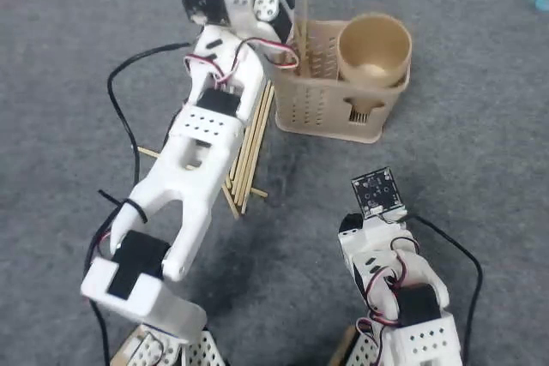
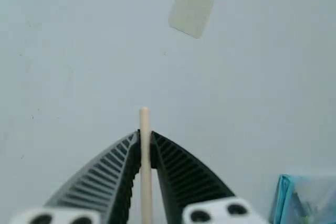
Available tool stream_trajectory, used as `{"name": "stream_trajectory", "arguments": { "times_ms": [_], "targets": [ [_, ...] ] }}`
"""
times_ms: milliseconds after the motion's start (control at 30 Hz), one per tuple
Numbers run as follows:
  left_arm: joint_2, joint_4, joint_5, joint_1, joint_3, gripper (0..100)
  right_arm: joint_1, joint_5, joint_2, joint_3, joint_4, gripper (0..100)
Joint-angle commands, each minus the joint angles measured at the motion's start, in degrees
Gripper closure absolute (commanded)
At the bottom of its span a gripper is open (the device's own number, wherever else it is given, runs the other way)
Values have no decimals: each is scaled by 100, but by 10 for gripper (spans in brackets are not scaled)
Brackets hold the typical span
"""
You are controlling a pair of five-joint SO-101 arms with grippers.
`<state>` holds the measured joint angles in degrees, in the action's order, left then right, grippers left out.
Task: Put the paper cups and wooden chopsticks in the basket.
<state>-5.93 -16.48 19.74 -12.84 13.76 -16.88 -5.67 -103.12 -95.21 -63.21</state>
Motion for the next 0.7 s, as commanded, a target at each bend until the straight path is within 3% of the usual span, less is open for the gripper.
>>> {"name": "stream_trajectory", "arguments": {
  "times_ms": [0, 167, 333, 667],
  "targets": [
    [369, -62, -62, -35, 418, 942, 57, -88, -84, -123, 92, 990],
    [747, 501, -35, -18, 593, 747, 57, -88, -84, -123, 92, 990],
    [1081, 1626, -35, -35, 75, 740, 57, -88, -84, -123, 92, 990],
    [1670, 1767, -35, -35, -75, 770, 57, -88, -84, -123, 92, 990]
  ]
}}
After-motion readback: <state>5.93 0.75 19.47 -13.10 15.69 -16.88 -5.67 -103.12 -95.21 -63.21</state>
